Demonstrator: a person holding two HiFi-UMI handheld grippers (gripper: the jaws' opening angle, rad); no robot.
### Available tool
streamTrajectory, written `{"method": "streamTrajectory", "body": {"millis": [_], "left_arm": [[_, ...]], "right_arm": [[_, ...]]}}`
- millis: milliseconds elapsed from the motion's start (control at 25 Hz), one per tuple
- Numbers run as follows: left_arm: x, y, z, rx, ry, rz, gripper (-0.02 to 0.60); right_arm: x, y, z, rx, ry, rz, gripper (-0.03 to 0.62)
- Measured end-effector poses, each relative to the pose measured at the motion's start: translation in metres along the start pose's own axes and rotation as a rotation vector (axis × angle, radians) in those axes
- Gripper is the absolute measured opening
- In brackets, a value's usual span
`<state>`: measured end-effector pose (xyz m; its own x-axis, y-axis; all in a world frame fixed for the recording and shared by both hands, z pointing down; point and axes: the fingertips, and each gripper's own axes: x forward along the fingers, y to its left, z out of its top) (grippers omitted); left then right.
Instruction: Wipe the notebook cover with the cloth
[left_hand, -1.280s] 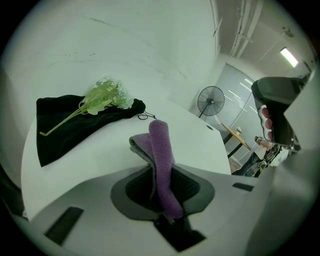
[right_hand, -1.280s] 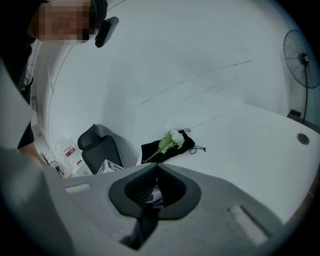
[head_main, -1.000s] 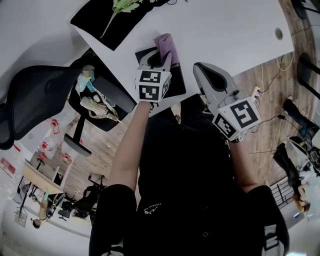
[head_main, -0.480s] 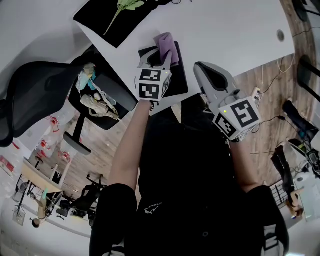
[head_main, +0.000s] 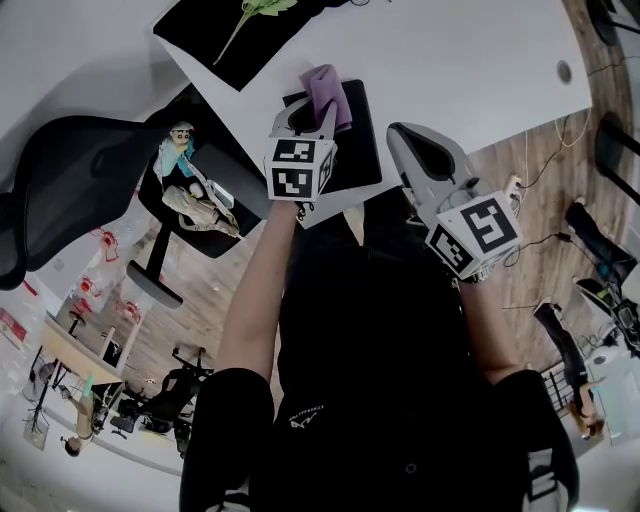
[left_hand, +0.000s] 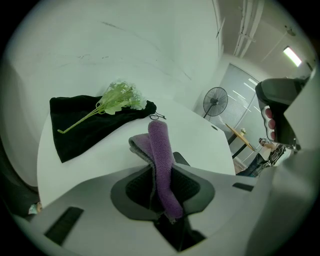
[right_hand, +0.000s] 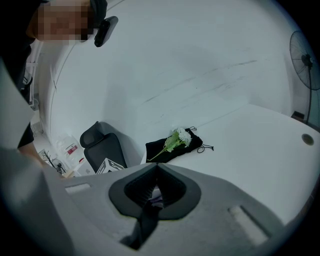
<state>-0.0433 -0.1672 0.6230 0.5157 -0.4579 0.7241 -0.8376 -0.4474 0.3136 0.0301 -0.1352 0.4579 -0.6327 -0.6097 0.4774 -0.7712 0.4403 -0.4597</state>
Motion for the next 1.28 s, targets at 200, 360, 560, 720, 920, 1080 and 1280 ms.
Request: {"method": "streamTrajectory", "body": {"millis": [200,360,560,720,920,1080,1280], "left_arm": [[-0.003,0.000,0.001,0.001,-0.002,0.009,0.084],[-0.008,0.008,-0.002,-0.003,-0.004,0.017,0.084],[-0.014,0.016,-0.005,-0.007,-0.009,0.021,0.084],[-0.016,0.018,-0.005,-0.007,-0.010,0.021,0.084],[-0.018,0.022,-0.006,-0.009,-0.012,0.027,0.084],[-0.022,0.027,-0.006,-0.018,-0.015,0.037,0.084],[-0.027,0.033,-0.008,-0.025,-0.016,0.054,0.084]], "right_arm": [[-0.002,0.002,0.000,-0.004,0.002,0.005,0.005],[0.003,0.009,-0.001,-0.009,0.006,0.014,0.005],[0.008,0.018,-0.005,-0.014,0.011,0.021,0.005],[0.009,0.022,-0.006,-0.016,0.015,0.024,0.005],[0.010,0.023,-0.008,-0.014,0.015,0.021,0.005],[0.009,0.023,-0.008,-0.012,0.015,0.019,0.005],[0.006,0.020,-0.008,-0.013,0.014,0.012,0.005]]}}
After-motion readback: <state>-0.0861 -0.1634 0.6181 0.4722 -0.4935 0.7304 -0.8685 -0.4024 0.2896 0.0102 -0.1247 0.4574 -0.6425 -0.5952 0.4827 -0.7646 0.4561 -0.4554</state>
